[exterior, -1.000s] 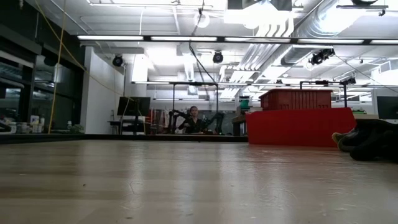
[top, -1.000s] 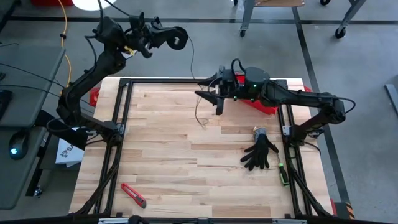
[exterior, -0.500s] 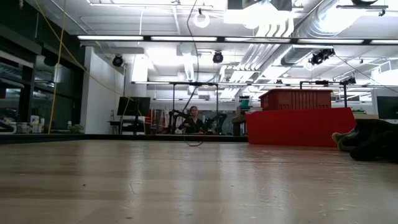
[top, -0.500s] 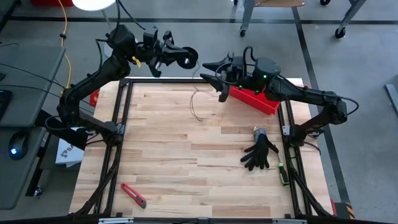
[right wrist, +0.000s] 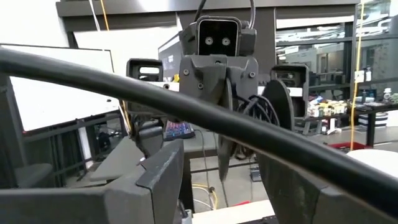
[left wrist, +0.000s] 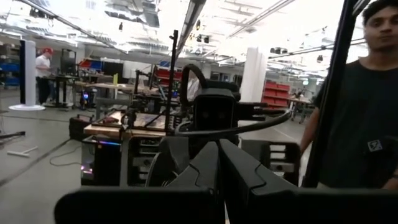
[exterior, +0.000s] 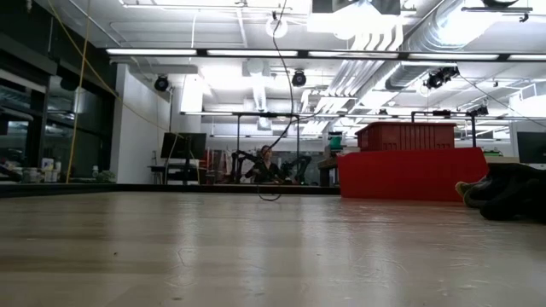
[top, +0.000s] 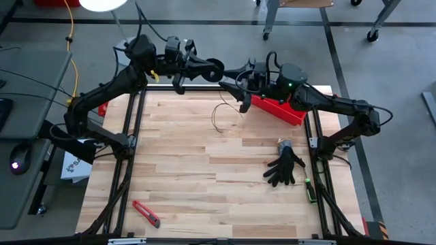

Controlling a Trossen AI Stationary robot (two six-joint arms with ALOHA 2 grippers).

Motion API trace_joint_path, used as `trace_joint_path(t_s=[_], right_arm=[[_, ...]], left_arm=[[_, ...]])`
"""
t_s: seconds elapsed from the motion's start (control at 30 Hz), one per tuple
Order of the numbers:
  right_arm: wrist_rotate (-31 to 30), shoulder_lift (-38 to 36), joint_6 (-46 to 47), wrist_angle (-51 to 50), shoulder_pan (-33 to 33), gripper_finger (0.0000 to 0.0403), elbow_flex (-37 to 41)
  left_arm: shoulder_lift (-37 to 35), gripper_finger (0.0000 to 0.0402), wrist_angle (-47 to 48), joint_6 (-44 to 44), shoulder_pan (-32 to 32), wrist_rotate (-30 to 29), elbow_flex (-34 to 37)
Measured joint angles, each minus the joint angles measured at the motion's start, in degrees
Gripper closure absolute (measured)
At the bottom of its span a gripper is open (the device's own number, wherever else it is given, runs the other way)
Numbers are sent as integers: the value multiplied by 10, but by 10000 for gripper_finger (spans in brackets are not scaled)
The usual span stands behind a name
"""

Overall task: Coil cords
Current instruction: Coil the black wire on the spool

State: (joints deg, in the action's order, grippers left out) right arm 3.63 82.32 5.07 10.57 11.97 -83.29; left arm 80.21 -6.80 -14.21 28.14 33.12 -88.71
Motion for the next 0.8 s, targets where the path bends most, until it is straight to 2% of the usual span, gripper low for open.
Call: trace_joint_path(t_s=[0.13,0.23,0.57,0.8], right_arm=[[5,0,9,0,0,212,0],[5,0,9,0,0,237,0],[-12,2,-21,-8,0,389,0],[-20,2,-23,-8,0,401,0]], left_arm=[[6,399,1,10,-4,-18,0],[8,399,0,14,-7,-21,0],[8,399,0,14,-11,-22,0],[8,395,5,14,-13,-22,0]])
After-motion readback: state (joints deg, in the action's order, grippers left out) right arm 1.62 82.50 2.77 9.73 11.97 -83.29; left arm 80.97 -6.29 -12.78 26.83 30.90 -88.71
